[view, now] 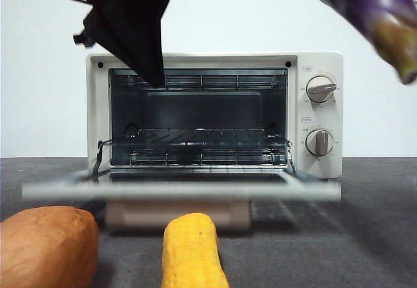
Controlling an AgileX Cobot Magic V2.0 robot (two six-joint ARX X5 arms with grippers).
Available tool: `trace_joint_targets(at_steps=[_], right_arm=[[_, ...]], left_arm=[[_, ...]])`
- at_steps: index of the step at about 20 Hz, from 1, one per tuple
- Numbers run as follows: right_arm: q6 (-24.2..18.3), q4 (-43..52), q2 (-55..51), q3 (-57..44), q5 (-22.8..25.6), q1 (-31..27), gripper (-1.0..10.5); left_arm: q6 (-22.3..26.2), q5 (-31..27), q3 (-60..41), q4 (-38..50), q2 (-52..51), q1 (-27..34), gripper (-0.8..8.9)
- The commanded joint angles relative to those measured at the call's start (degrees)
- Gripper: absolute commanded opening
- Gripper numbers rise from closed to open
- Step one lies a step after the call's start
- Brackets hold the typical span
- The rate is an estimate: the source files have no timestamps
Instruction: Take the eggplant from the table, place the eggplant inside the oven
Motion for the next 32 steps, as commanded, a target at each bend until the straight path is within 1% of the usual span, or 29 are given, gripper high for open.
trace_joint_targets(at_steps=[1, 3, 4, 6, 8, 9, 12, 15, 17, 19, 21, 23, 28, 30, 32], right_arm=[[-2.8, 3.6, 1.9, 1.2, -2.6, 0.5, 1.3], [-5.9, 6.7, 4.2, 1.2, -3.2, 0.5, 1.3], [-7.5, 7.7, 5.8, 1.3, -3.2, 0.5, 1.3], [-10.6, 7.7, 10.3, 2.6, -3.1, 0.7, 1.3], [-15.3, 6.0, 16.2, 5.7, -2.3, 2.1, 1.3], [-17.7, 5.1, 19.4, 7.7, -0.2, 3.4, 1.3], [-25.4, 1.9, 30.2, 15.4, 9.7, 7.3, 1.3], [-34.3, -1.5, 40.0, 23.0, 19.4, 10.5, 1.3], [-41.4, -1.3, 46.0, 27.3, 27.7, 12.6, 1.3], [-46.4, 1.5, 50.5, 29.9, 33.4, 13.7, 1.3], [-50.8, 7.1, 53.8, 31.0, 37.6, 14.0, 1.3], [-55.6, 11.6, 56.1, 31.0, 38.9, 13.9, 1.3], [-63.7, 20.1, 59.2, 31.0, 39.1, 12.7, 1.3], [-64.2, 20.4, 61.0, 31.0, 39.1, 12.3, 1.3], [-63.8, 20.2, 62.1, 31.0, 39.2, 12.0, 1.9]], left_arm=[[0.7, -5.1, 0.7, 0.3, -4.0, 0.4, 0.07], [0.3, -8.9, 0.7, 0.4, -7.9, 1.5, 0.07], [0.2, -9.9, 0.7, 0.4, -9.9, 2.3, 0.07], [-0.3, -10.6, 0.7, 0.4, -14.1, 4.3, 0.07], [-1.0, -10.7, 0.7, 0.4, -18.1, 6.3, 0.07], [-1.1, -10.7, 0.7, 0.4, -19.9, 7.1, 0.07], [-1.2, -10.7, 0.7, 0.0, -24.7, 9.0, 0.07], [-1.1, -10.7, 0.7, -1.6, -28.3, 10.5, 0.07], [-1.0, -10.8, 0.7, -2.4, -30.6, 11.6, 0.07], [-0.7, -10.8, 0.7, -2.7, -32.4, 12.8, 0.07], [-0.3, -10.8, 0.7, -3.0, -34.2, 14.0, 0.07], [0.6, -10.8, 0.7, -3.9, -35.8, 14.7, 0.07], [0.8, -10.7, 0.7, -4.1, -38.0, 15.0, 0.07], [0.8, -10.7, 0.7, -4.2, -38.5, 15.0, 0.07], [0.8, -10.7, 0.7, -4.7, -38.8, 15.0, 0.07]])
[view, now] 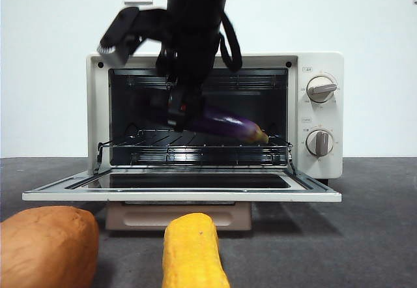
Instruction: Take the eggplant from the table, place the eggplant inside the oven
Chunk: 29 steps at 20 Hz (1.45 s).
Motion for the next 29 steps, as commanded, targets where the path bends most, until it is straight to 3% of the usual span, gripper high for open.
trace_joint_targets(at_steps=[1, 4, 12, 25, 29], right_arm=[[1.6, 0.7, 1.8, 1.3, 0.3, 0.3, 2.3], [3.7, 2.1, 1.8, 1.3, 2.5, 0.3, 3.4], [3.7, 3.8, 1.7, 1.3, 7.4, 2.0, 3.4], [4.5, 3.6, 1.7, 1.3, 10.7, 4.2, 3.4], [4.7, 3.6, 1.3, 1.4, 13.1, 5.9, 3.4]], left_arm=[[0.4, -0.2, 0.7, -0.2, 0.0, -0.1, 0.07], [0.3, -0.2, 0.7, -0.6, -0.3, -0.1, 0.07], [0.4, -0.2, 0.6, -0.5, -0.2, -0.1, 0.07], [0.3, -0.2, 0.5, -0.5, 0.2, -0.1, 0.07], [0.3, -0.2, -5.0, 4.9, 0.6, -0.1, 0.07]])
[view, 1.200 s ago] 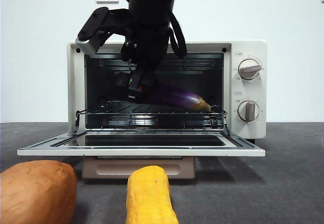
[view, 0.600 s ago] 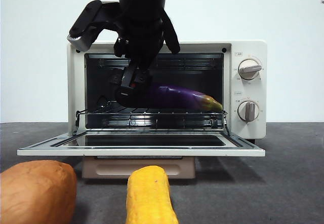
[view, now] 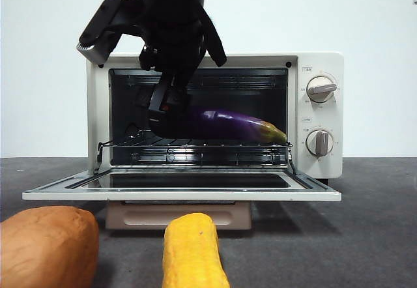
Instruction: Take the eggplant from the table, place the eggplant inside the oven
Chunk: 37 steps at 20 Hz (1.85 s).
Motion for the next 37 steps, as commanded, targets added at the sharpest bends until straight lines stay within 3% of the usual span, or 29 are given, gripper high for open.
trace_joint_targets(at_steps=[1, 3, 5, 7, 9, 12, 15, 20, 27, 37], right_arm=[[1.1, 0.5, 0.4, 1.4, 2.6, 2.1, 3.4], [1.1, 0.1, -1.7, 1.4, 3.7, 3.9, 3.0], [3.7, -3.2, -5.4, 1.4, 5.3, 6.0, 2.0], [9.5, -11.8, -10.3, 1.4, 5.4, 6.3, 0.8], [17.1, -23.3, -16.3, 1.4, 5.4, 5.8, 0.0], [24.8, -33.9, -24.8, 1.4, 4.4, 4.8, 0.0], [28.3, -38.0, -32.5, 1.4, 4.4, 4.5, 0.0], [31.1, -39.7, -40.6, 1.4, 2.1, 4.5, 0.0], [34.4, -44.8, -48.3, 1.4, -0.2, 4.5, 0.0], [38.6, -48.7, -57.0, 1.4, -1.2, 4.5, 0.0]], left_arm=[[0.2, -0.2, -4.2, 4.6, 0.7, 0.2, 0.07], [-0.1, -1.0, -10.7, 9.8, 0.8, 2.3, 0.07], [-1.2, -1.2, -17.2, 15.3, 0.8, 6.0, 0.06], [-2.6, -1.0, -21.7, 19.0, 0.8, 10.8, 0.06], [-3.2, 3.1, -24.6, 20.2, 2.0, 15.3, 0.06], [-4.4, 9.3, -28.9, 22.3, 7.7, 18.8, 0.06], [-5.4, 12.4, -30.6, 25.2, 16.2, 20.5, 0.06], [-6.4, 20.9, -30.6, 30.0, 26.0, 21.3, 0.06], [-6.6, 26.9, -30.6, 32.3, 36.0, 21.7, 0.06], [-2.7, 37.2, -30.6, 30.6, 42.8, 21.6, 0.06]])
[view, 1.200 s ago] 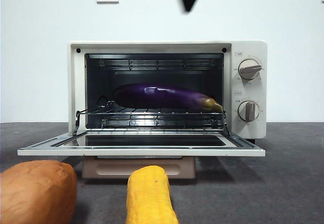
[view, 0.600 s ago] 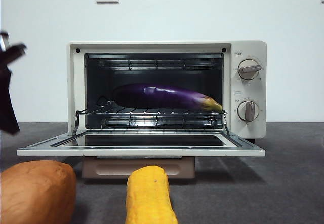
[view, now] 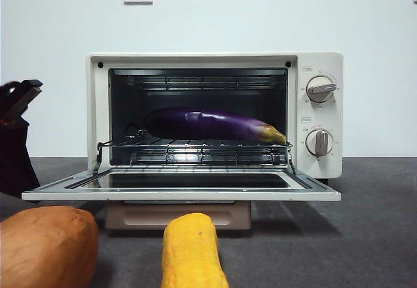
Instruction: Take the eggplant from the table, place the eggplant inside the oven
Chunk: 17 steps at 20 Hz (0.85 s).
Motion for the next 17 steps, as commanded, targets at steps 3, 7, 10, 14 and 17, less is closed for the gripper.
trace_joint_targets(at_steps=[3, 7, 10, 14, 17], right_arm=[[2.5, 0.5, -2.4, 1.2, 0.8, 0.6, 0.0], [2.9, 0.5, -4.5, 1.2, 1.8, 0.6, 0.0], [3.8, 0.5, -5.6, 1.2, 1.8, 0.6, 0.0], [4.2, 0.5, -6.6, 1.2, 1.8, 0.6, 0.0], [4.2, 0.5, -6.9, 1.2, 1.8, 0.6, 0.0]], left_arm=[[2.4, 0.8, 0.5, -1.4, 3.1, -0.2, 0.06], [2.6, 1.7, 0.5, -1.7, 4.4, -0.2, 0.06], [3.9, 3.3, 0.5, -2.7, 4.7, -0.7, 0.06], [4.3, 5.4, 0.5, -2.7, 4.8, -0.9, 0.06], [4.5, 7.8, 0.5, -3.0, 4.8, -0.9, 0.06]])
